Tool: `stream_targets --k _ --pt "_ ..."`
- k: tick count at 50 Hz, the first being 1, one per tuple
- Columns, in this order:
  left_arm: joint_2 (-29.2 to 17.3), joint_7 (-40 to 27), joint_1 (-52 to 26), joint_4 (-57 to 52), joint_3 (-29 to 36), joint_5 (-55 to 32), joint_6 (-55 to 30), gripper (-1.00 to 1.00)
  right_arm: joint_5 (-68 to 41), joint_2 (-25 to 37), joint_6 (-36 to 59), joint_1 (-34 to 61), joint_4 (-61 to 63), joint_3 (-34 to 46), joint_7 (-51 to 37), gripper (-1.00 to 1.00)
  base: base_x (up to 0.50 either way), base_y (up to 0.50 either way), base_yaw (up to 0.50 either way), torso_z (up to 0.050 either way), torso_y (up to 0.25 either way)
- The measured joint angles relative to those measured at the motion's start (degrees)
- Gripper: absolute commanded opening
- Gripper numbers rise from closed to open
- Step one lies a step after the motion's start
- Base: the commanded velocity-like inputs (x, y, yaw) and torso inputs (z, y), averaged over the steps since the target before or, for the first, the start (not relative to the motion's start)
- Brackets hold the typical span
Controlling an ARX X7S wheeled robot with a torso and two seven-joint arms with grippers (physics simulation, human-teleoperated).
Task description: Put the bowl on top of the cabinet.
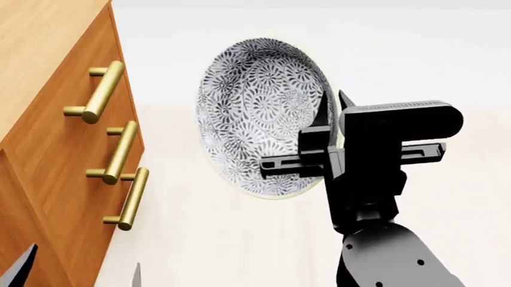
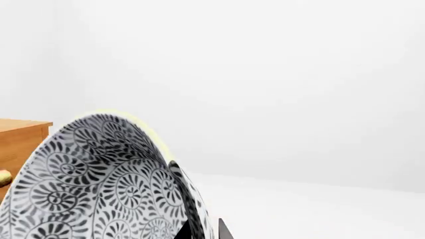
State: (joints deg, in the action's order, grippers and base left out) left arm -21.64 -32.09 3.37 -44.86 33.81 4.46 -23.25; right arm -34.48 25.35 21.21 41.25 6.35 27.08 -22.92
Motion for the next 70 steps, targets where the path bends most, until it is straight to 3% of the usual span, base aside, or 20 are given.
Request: stream_targets --k 42,70 --pt "4.20 3.88 -10.41 -10.32 10.37 10.87 -21.25 1.00 -2.96 2.16 -4.86 -3.20 -1.61 2.64 11.63 -1.00 0.00 0.00 0.00 0.000 0.000" --pt "7.37 10.15 -14.53 -8.86 5.39 4.53 -27.06 1.00 1.12 4.77 -7.19 -7.67 6.07 6.37 12.17 -1.00 0.00 0.00 0.00 0.000 0.000"
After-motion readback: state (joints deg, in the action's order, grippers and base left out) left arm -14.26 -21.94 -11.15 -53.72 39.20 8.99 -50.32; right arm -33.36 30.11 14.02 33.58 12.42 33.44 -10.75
